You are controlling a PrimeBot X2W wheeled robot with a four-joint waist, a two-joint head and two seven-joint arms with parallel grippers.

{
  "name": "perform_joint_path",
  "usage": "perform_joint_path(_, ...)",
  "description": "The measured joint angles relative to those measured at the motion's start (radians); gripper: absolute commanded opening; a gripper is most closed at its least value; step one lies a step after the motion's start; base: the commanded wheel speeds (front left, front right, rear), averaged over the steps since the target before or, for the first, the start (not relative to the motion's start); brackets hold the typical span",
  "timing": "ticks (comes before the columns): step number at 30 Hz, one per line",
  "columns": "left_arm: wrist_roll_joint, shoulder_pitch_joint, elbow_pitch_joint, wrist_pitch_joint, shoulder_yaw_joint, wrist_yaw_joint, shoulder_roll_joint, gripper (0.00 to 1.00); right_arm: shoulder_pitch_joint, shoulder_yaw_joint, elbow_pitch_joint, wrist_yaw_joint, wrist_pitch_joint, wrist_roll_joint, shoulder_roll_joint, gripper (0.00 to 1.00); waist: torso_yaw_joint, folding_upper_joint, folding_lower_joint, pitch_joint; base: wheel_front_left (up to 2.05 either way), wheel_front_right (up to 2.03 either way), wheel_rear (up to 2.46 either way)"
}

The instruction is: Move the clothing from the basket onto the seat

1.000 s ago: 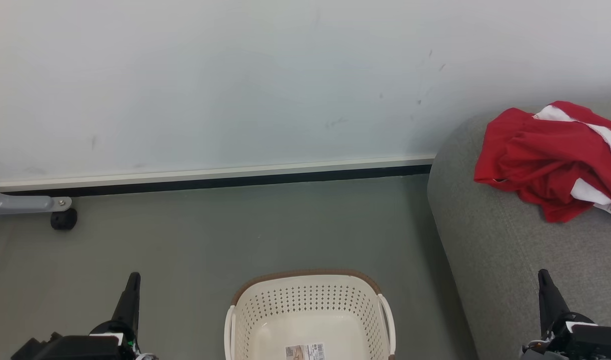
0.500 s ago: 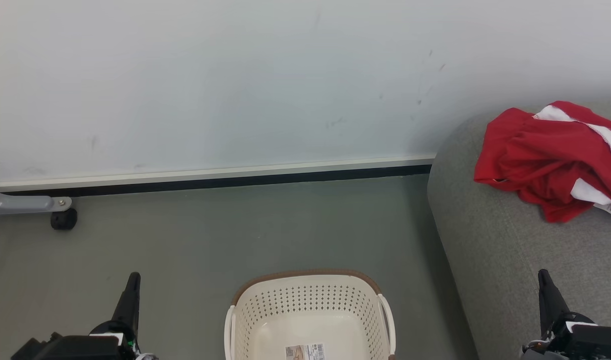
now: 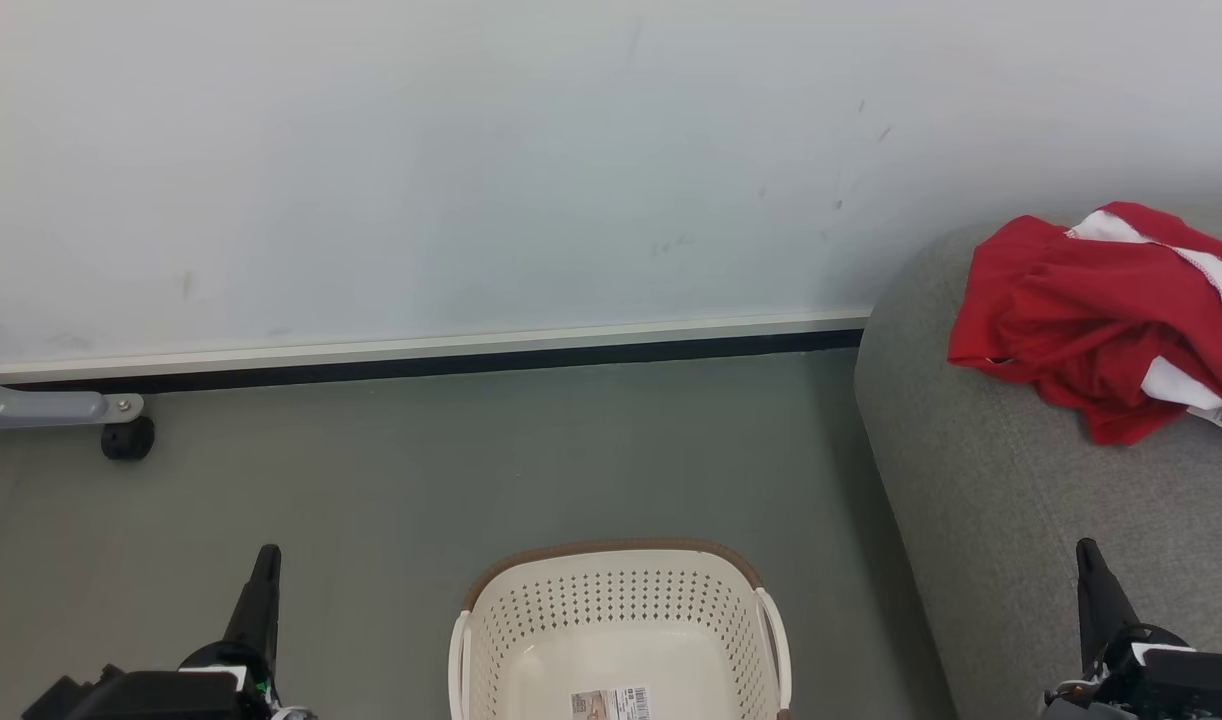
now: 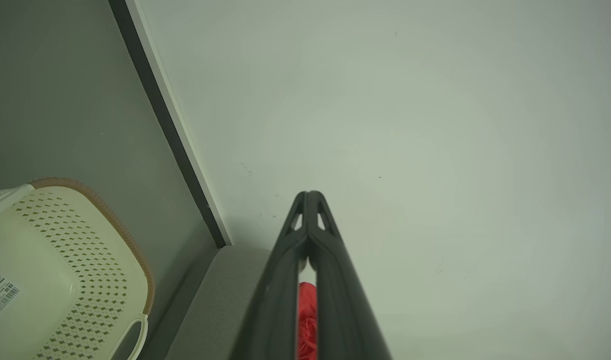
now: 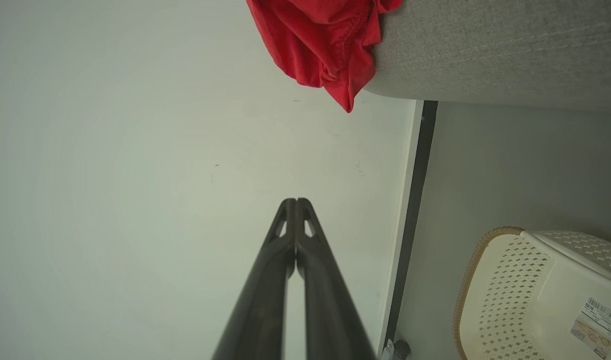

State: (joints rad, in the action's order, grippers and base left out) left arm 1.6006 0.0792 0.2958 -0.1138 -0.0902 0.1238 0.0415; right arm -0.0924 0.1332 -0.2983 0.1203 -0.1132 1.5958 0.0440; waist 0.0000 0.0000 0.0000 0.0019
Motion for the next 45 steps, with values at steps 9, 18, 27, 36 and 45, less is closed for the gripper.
perform_joint_path(9,0.0,0.0,0.0,0.0,0.0,0.0,0.0,0.0,0.0,0.0,0.0,0.0,0.0,0.0,0.0,0.0,0.0,0.0,0.0,0.0,0.0,0.0,0.0)
perform_joint_path(18,0.0,0.0,0.0,0.0,0.0,0.0,0.0,0.0,0.0,0.0,0.0,0.0,0.0,0.0,0.0,0.0,0.0,0.0001,0.0,0.0,0.0,0.0,0.0)
perform_joint_path(27,0.0,0.0,0.0,0.0,0.0,0.0,0.0,0.0,0.0,0.0,0.0,0.0,0.0,0.0,0.0,0.0,0.0,0.0001,0.0,0.0,0.0,0.0,0.0)
perform_joint_path(36,0.0,0.0,0.0,0.0,0.0,0.0,0.0,0.0,0.0,0.0,0.0,0.0,0.0,0.0,0.0,0.0,0.0,0.0001,0.0,0.0,0.0,0.0,0.0)
perform_joint_path(45,0.0,0.0,0.0,0.0,0.0,0.0,0.0,0.0,0.0,0.0,0.0,0.0,0.0,0.0,0.0,0.0,0.0,0.0,0.0,0.0,0.0,0.0,0.0)
